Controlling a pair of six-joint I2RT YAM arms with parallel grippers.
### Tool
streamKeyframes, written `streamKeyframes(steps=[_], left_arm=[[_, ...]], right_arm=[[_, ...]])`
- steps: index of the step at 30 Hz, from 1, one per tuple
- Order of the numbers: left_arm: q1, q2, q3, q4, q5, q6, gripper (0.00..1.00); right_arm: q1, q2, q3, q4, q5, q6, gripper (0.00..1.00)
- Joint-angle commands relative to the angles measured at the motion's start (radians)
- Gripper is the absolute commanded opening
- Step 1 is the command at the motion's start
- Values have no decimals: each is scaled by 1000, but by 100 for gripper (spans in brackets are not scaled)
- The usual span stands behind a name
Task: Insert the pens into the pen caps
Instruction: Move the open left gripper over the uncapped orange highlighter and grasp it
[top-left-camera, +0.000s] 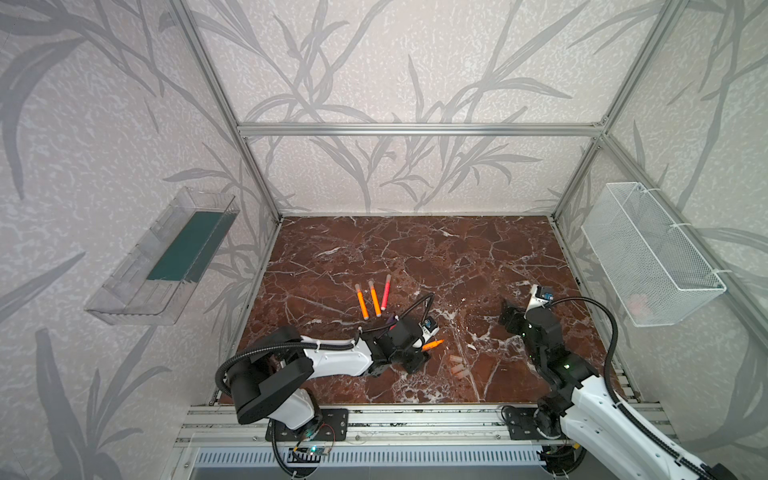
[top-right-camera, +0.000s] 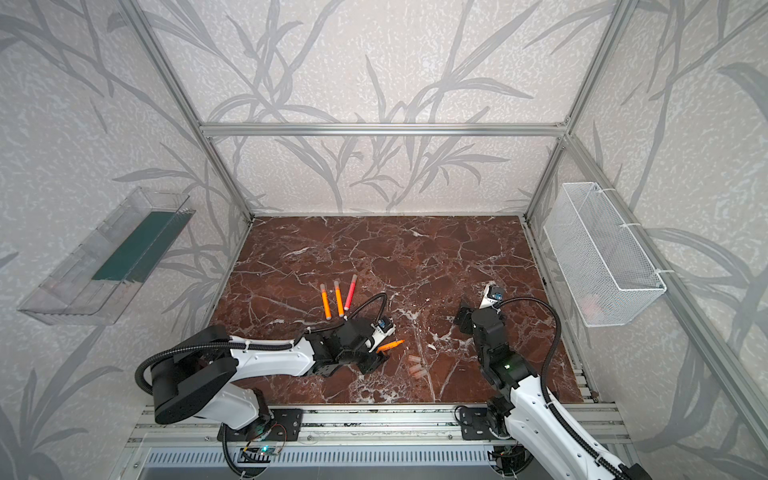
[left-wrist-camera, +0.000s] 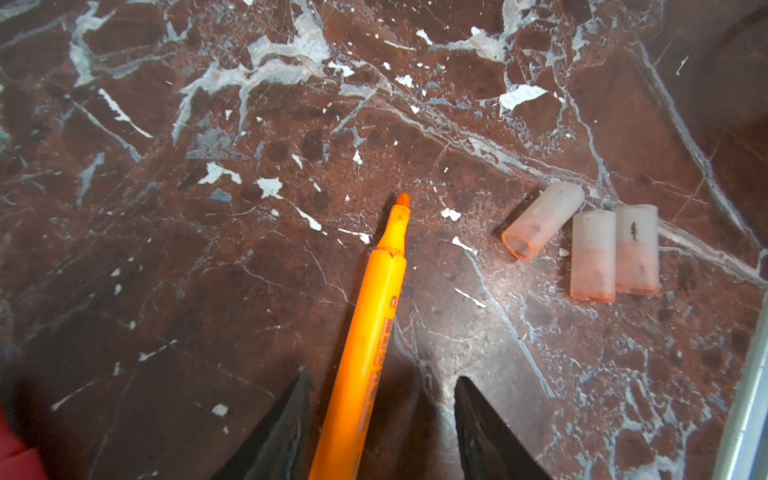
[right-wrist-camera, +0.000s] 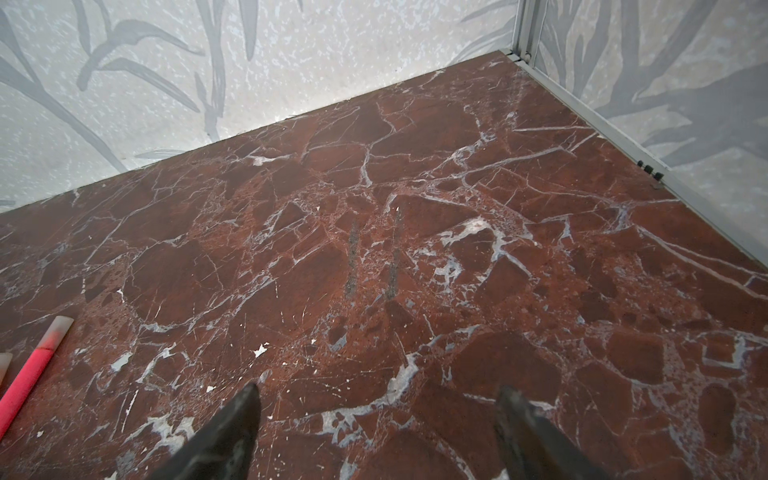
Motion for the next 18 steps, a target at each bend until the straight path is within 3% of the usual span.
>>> streamKeyframes(steps=[1,14,18], left_arm=[[-7,40,6,7,-55,37,52],[-28,65,25,1,-79,43,11],[-28,78,42,1,-102,47,6]], right_arm=[[-3,-13,-10,6,-7,-8,86],[-3,-51,-20,-10,-5,2,86],[-3,-51,-7,-35,-66,15,85]])
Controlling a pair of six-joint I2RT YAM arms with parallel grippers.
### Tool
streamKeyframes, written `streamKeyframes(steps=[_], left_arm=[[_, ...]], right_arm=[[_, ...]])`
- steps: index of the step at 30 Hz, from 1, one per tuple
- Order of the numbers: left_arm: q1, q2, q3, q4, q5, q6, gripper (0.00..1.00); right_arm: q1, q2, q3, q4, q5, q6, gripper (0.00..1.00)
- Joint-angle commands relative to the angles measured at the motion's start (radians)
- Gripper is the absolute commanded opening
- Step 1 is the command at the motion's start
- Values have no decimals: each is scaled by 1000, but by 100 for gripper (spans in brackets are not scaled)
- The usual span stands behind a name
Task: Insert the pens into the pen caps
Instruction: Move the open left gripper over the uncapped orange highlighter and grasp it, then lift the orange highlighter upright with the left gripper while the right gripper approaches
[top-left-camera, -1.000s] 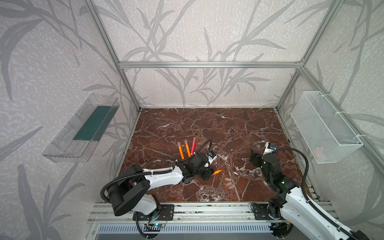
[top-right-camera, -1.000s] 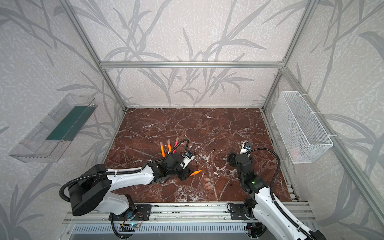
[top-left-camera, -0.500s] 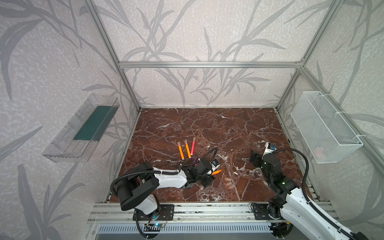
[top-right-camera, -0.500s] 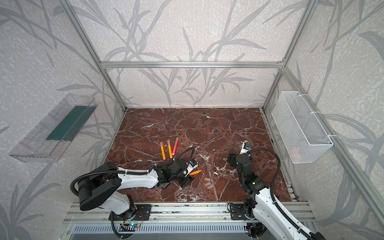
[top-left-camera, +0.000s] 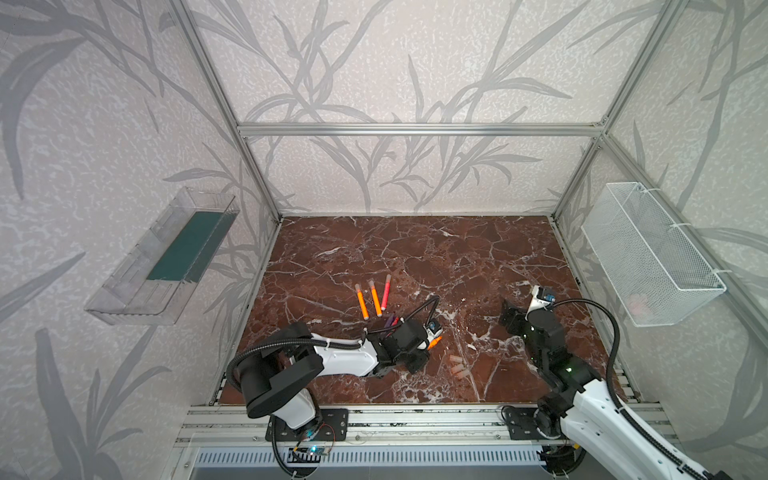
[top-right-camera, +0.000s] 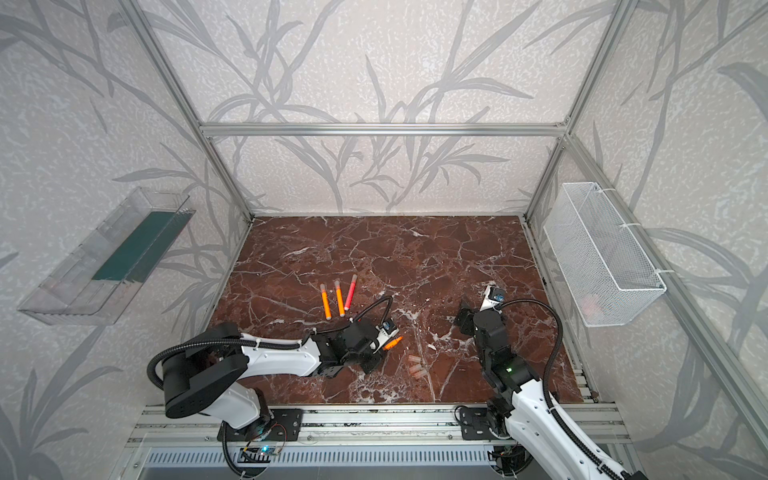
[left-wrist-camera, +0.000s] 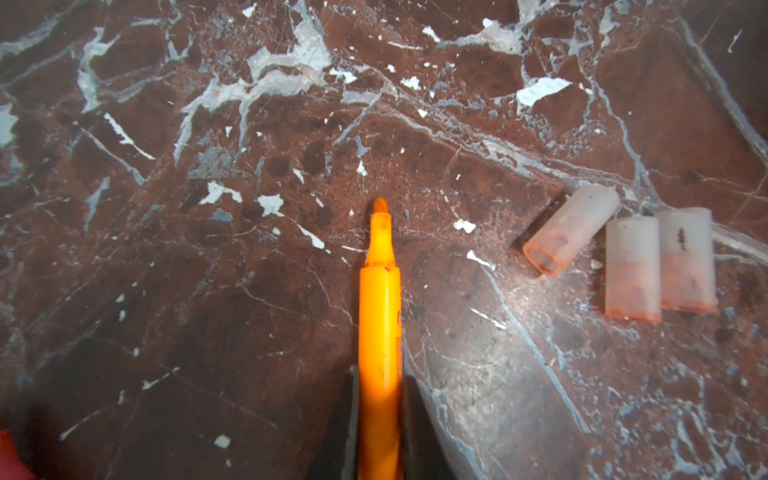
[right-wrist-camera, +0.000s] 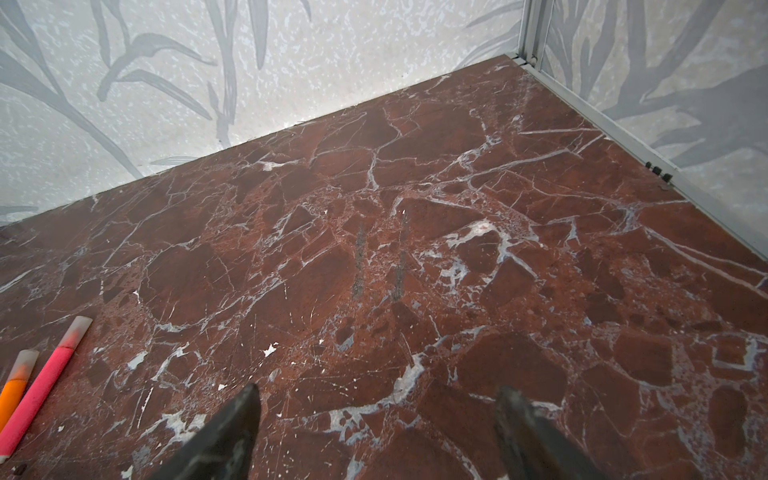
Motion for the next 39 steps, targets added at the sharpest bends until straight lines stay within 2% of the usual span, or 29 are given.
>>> streamKeyframes(steps=[1,5,8,15,21,24,33,39], left_arm=[[-3,28,22,-27,-38,14,5],[-3,-11,34,-38,-111,-7,0],[3,-87,17,-12,-154,-20,0],[9,-277,-45,125,-201,-73,0],[9,-392,-115,241,-149,-127,0],[8,-400,-117,255,-118,-141,0],[8,-393,-158,361,-116,-170,0],[8,-410,-159,349,-87,-173,0]], right_arm=[[-3,-9,5,-29,-72,20,84],[6,-10,6,11,-215,71,81],[51,-9,18,40,-268,98,81],[364,-3,-16,219,-127,101,81],[523,73,-53,466,-140,97,81],[562,122,-62,562,-144,106,80],[596,339,-17,745,-209,150,77],[597,465,45,772,-226,194,73]])
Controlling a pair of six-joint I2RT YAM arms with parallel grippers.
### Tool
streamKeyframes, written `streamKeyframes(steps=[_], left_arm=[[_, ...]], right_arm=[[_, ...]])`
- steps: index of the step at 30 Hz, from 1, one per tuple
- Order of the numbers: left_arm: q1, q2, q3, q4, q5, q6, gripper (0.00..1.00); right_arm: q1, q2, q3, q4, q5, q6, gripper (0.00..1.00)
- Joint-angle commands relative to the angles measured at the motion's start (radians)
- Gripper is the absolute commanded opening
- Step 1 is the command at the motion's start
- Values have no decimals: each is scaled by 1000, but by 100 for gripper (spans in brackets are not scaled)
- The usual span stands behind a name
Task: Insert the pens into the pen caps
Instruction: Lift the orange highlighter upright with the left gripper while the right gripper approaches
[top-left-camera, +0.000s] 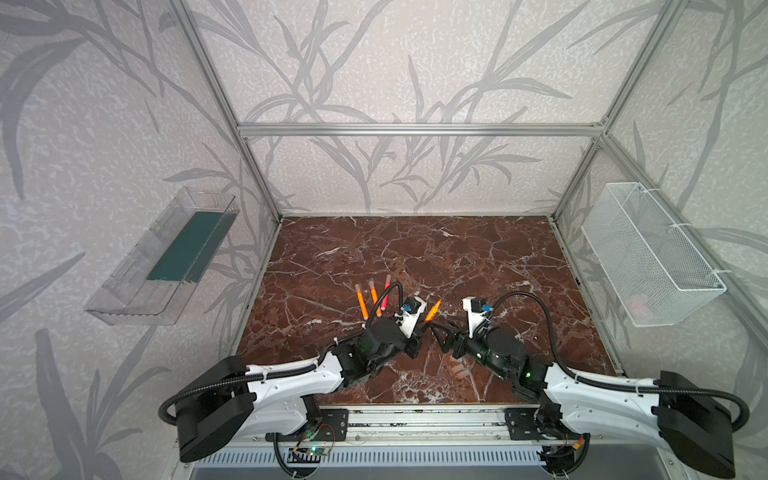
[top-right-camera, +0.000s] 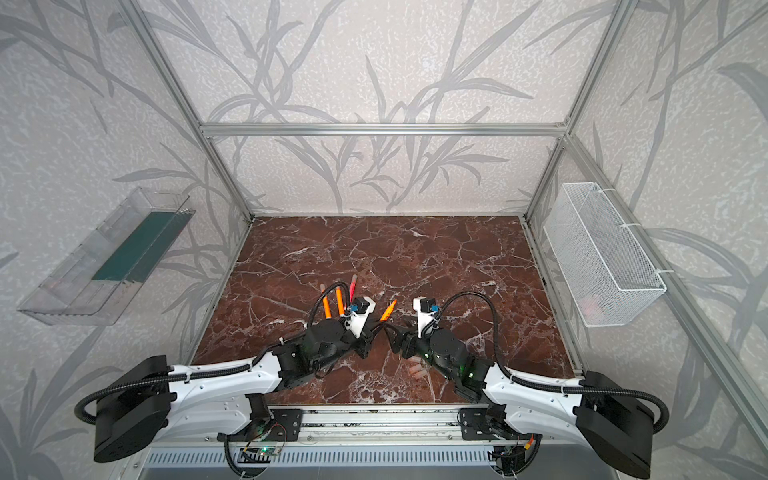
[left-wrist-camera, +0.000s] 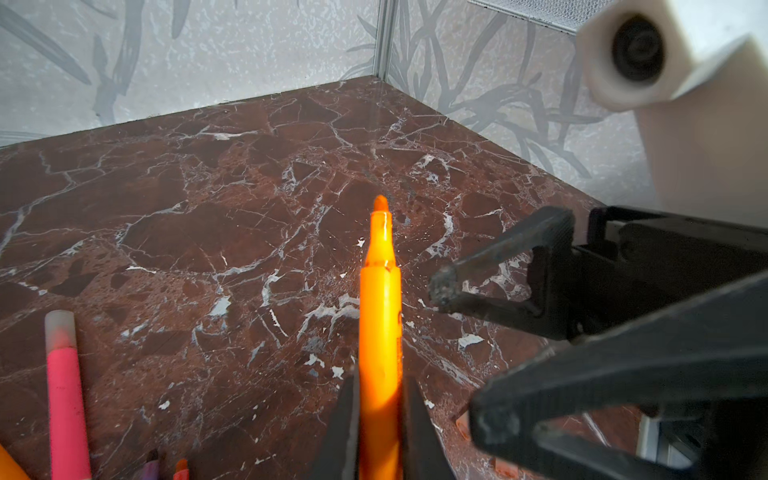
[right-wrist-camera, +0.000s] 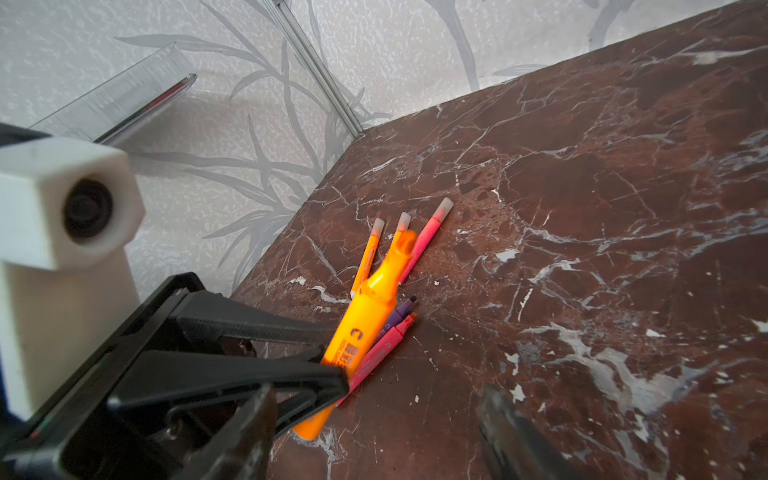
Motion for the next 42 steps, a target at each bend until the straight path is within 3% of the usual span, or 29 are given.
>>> streamKeyframes(steps=[1,12,19,26,31,34,42], left_arm=[[3,-25,-12,47,29,-8,0],[3,-47,-60,88,82,0,0],[4,-51,-62,98,82,0,0],[3,-50,-64,95,81,8,0],[2,-44,-70,99,72,14,27],[2,-17,-71,125,62,12,36],[3,40,-44,148,75,19,39]], right_arm=[[7,49,55,106,-20,22,73],[7,120,114,106,52,97,66],[7,165,136,136,30,141,48],[7,178,125,147,55,158,18],[7,175,138,116,50,157,8],[7,193,122,156,33,171,4],[7,258,145,196,-13,196,0]])
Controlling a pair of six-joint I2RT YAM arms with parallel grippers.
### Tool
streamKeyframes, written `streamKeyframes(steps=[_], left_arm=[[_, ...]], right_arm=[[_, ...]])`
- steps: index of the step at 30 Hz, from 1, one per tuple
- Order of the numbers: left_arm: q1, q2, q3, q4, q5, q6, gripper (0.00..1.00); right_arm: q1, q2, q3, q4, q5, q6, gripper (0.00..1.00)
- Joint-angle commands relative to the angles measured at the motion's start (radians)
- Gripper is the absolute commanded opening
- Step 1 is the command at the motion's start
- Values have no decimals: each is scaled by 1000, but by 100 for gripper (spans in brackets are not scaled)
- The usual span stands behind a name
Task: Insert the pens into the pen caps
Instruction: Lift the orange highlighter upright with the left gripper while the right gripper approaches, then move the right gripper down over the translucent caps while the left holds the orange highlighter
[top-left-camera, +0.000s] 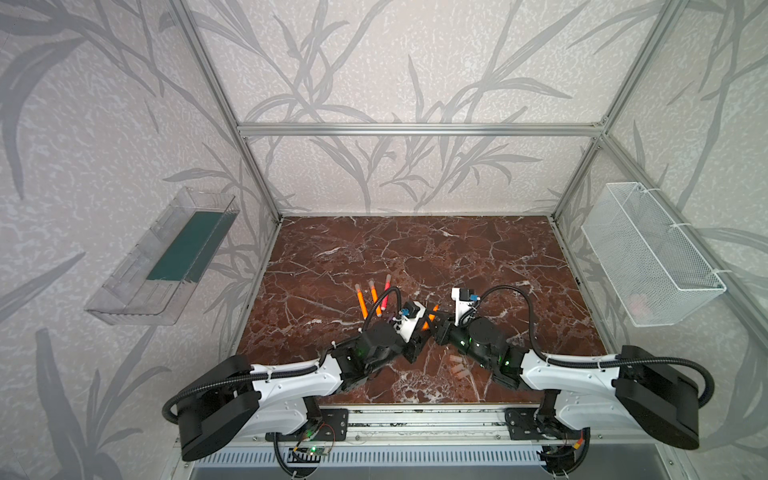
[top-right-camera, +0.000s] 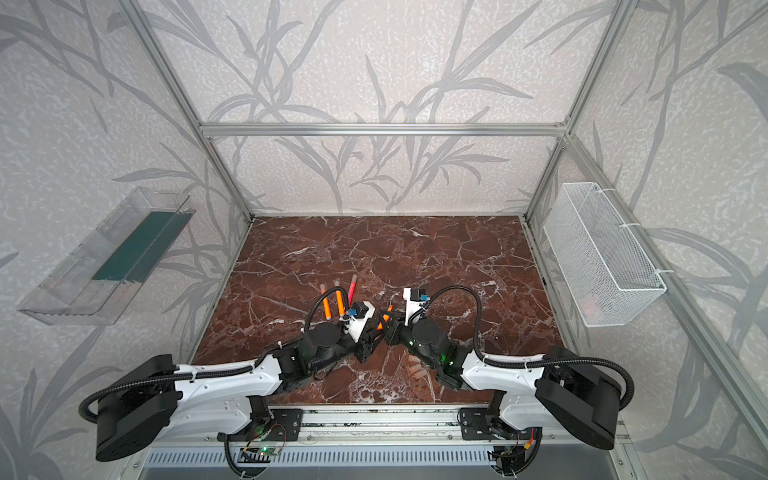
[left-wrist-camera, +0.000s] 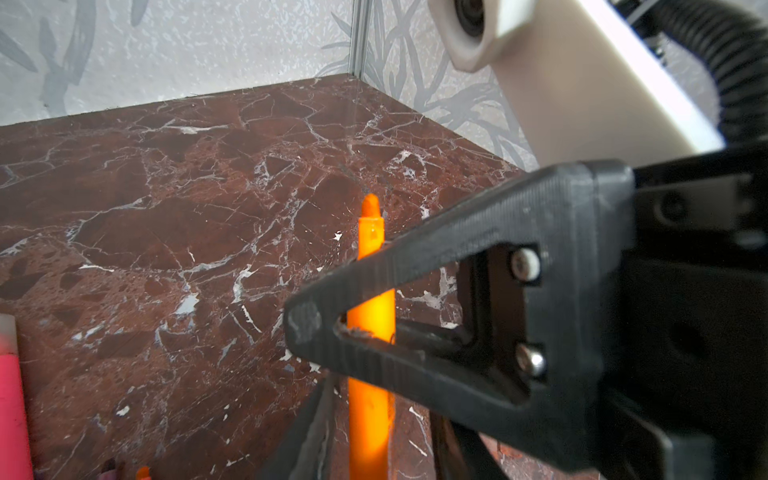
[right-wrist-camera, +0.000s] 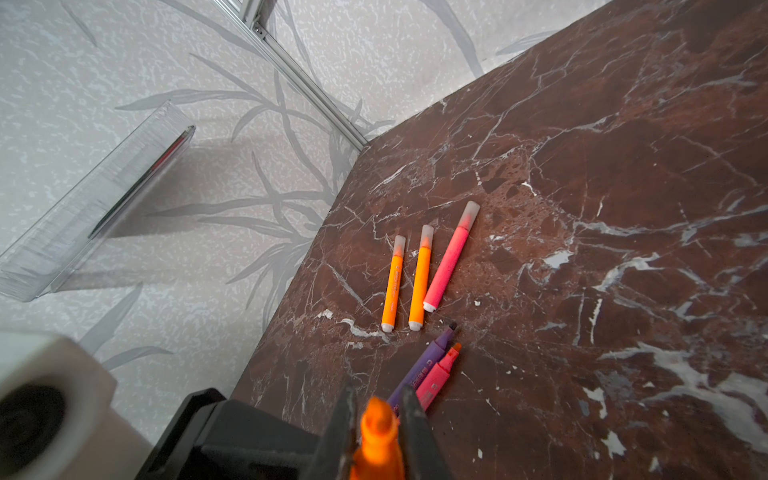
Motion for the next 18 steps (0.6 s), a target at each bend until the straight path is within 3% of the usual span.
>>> streamKeyframes(steps=[1,8,14,16,18], left_arm=[[-2,25,20,53,5,12,38],[-2,66,33,69,-4,7,29],[-3,69,35,80,-29,-6,7],[-1,67,36,77,-50,-7,0],[2,65,27,86,-87,-6,0]], right_arm=[[6,29,26,73,-27,19,0],[7,48,43,71,-44,27,0],[6,71,34,87,-37,43,1],[6,70,41,74,-42,38,11],[6,63,49,51,-45,25,29]])
